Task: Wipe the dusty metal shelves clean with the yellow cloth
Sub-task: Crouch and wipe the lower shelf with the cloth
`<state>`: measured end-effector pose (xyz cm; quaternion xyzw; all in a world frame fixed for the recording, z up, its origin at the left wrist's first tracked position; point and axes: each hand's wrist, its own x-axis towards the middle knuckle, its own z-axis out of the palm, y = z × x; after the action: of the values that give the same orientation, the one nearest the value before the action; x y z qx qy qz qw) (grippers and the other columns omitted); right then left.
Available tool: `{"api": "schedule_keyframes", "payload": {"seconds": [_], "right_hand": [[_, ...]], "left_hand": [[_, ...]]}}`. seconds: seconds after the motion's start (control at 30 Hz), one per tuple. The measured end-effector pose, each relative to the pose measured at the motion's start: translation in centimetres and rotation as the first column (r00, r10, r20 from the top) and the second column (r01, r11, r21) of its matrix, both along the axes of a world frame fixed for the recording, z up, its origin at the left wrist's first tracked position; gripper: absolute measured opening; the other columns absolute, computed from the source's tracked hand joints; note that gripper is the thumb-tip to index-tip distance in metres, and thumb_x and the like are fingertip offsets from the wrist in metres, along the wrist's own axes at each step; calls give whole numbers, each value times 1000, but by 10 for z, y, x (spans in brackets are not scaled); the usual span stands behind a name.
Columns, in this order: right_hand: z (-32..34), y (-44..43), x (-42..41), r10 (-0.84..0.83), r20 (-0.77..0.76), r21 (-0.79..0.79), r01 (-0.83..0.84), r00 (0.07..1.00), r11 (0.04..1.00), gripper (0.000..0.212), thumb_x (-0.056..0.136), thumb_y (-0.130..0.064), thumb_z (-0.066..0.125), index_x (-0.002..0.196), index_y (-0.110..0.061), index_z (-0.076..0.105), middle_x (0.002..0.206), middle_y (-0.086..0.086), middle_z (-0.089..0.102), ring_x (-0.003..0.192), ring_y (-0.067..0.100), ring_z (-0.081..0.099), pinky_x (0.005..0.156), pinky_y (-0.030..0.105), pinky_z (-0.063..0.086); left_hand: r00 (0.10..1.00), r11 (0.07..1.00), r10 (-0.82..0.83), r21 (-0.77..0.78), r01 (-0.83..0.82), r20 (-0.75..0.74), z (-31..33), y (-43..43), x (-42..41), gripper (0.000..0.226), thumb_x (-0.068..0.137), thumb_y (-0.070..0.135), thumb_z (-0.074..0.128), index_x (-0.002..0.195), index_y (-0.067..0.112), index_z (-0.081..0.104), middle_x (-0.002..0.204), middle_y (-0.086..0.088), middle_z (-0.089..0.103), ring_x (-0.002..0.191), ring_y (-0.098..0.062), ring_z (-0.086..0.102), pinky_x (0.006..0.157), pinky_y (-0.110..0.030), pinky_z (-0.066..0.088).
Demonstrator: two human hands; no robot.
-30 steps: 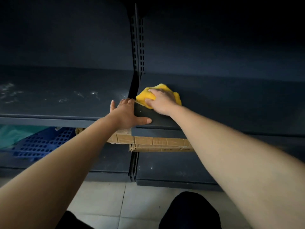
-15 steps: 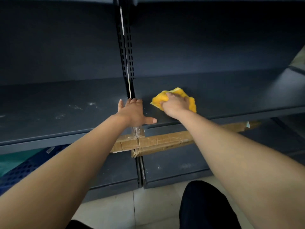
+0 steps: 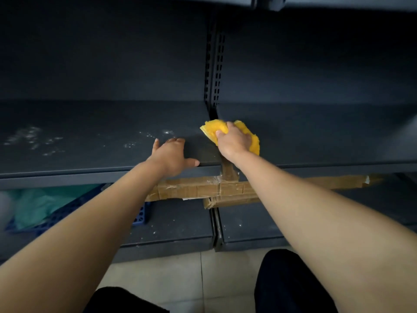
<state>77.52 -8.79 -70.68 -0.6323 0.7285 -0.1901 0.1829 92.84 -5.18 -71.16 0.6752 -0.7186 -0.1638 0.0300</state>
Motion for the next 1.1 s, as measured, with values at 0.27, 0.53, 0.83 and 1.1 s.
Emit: {"api": "schedule_keyframes", "payload": {"seconds": [0.27,0.53,0.83,1.1], "right_hand": [[-7,8,46,294,-156,62,-288,943,956,54,98,-36,40,148,-22,26,153,6,31,141,25,26,119,38,13],[-4,8,49,212,-219,117,-190,952,975,53,96,-26,41,147,-20,29,152,7,33,141,27,26,118,38,15],[0,32,120,427,-200,115,-412,882,904,55,101,-34,33,151,-21,17,159,3,17,147,23,10,120,39,2],[-4,1,78,165,-223,157,-132,961,979,62,94,-25,36,152,-23,12,160,1,4,147,24,3,120,44,0]], "left_hand": [[1000,997,16,-72,-16,-7,-2,4,26,55,87,46,56,133,16,46,133,-4,53,129,-22,43,118,-41,7],[993,984,113,-138,-114,-19,-4,9,43,88,80,52,62,146,9,22,152,-9,27,144,-21,17,117,-43,-3],[979,974,193,-108,-199,-61,-9,17,92,95,77,60,60,148,11,18,152,-8,28,142,-22,19,117,-45,1],[979,983,174,-40,-179,-107,-8,16,110,98,74,64,61,145,9,23,149,-10,32,139,-24,27,119,-44,6]]}}
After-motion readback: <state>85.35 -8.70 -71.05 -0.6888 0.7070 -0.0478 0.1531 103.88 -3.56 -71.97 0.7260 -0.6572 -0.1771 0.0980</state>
